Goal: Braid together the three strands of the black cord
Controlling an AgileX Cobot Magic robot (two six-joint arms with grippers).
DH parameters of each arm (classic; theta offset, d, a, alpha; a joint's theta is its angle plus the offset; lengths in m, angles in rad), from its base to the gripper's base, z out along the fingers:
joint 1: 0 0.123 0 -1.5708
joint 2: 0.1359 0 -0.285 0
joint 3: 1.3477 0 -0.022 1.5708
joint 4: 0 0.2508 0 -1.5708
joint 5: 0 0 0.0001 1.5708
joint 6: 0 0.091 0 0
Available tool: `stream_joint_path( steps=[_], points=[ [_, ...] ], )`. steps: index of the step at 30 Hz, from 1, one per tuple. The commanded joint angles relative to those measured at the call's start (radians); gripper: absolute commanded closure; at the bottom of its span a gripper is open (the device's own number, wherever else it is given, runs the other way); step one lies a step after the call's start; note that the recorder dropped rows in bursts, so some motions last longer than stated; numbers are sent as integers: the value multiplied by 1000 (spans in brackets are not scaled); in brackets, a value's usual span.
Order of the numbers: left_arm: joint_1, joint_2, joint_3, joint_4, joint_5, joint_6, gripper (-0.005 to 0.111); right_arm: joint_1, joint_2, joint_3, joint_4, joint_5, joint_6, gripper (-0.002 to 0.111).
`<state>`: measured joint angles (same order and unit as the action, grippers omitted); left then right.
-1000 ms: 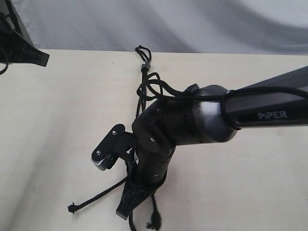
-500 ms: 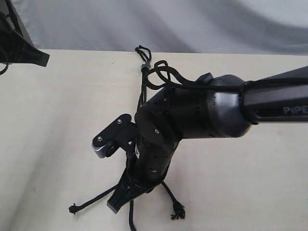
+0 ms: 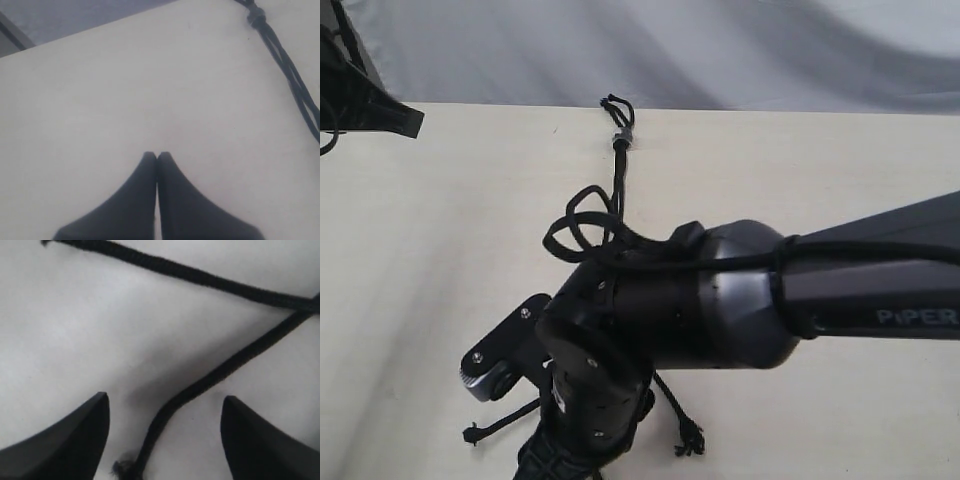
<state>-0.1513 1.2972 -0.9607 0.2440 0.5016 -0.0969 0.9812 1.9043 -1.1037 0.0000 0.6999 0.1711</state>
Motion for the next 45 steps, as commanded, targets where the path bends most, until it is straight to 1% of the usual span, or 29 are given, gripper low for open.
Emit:
stream_joint_path(
  steps=[1,3,6,7,8,11,16,17,26,29,31,34,37,38,40,41,43,45],
  points=[
    [2,-6,6,-16,0,-5,106,-2,53,0,-8,32,6,49],
    [2,-6,6,-16,0,-5,106,-2,69,0,-8,38,2,59],
    [2,-6,6,-16,0,-5,106,-2,62,0,0,42,-40,91],
    [2,-6,6,-16,0,-5,106,-2,52,-3,-9,42,-48,103],
    [2,-6,6,-16,0,-5,106,-2,38,-12,-25,42,-55,108],
    [2,-6,6,-16,0,-5,106,-2,-7,-47,-128,53,-63,108],
    [2,-6,6,-15,2,-5,106,-7,-31,-74,-487,117,-63,108],
    [2,-6,6,-15,2,-5,106,-12,-25,-74,-531,121,-63,108],
    [2,-6,6,-15,4,-5,106,-140,116,-74,-578,86,-67,108],
    [2,-6,6,-15,4,-1,106,-154,148,-74,-578,88,-67,108],
    [2,-6,6,-15,4,-1,106,-151,158,-74,-554,95,-70,108],
    [2,-6,6,-15,2,5,106,-124,156,-74,-394,101,-189,108],
    [2,-6,6,-15,2,9,106,-76,153,-74,-161,126,-461,108],
    [2,-6,6,-15,2,9,106,-54,146,-74,-56,129,-564,108],
    [2,-6,6,-15,2,9,106,-29,132,-74,50,129,-715,108],
    [2,-6,6,-15,2,9,106,-19,117,-74,84,129,-767,108],
    [2,-6,6,-15,2,9,106,-17,90,-75,76,122,-774,108],
    [2,-6,6,-17,2,9,106,-44,54,-75,72,122,-758,108]
  ],
)
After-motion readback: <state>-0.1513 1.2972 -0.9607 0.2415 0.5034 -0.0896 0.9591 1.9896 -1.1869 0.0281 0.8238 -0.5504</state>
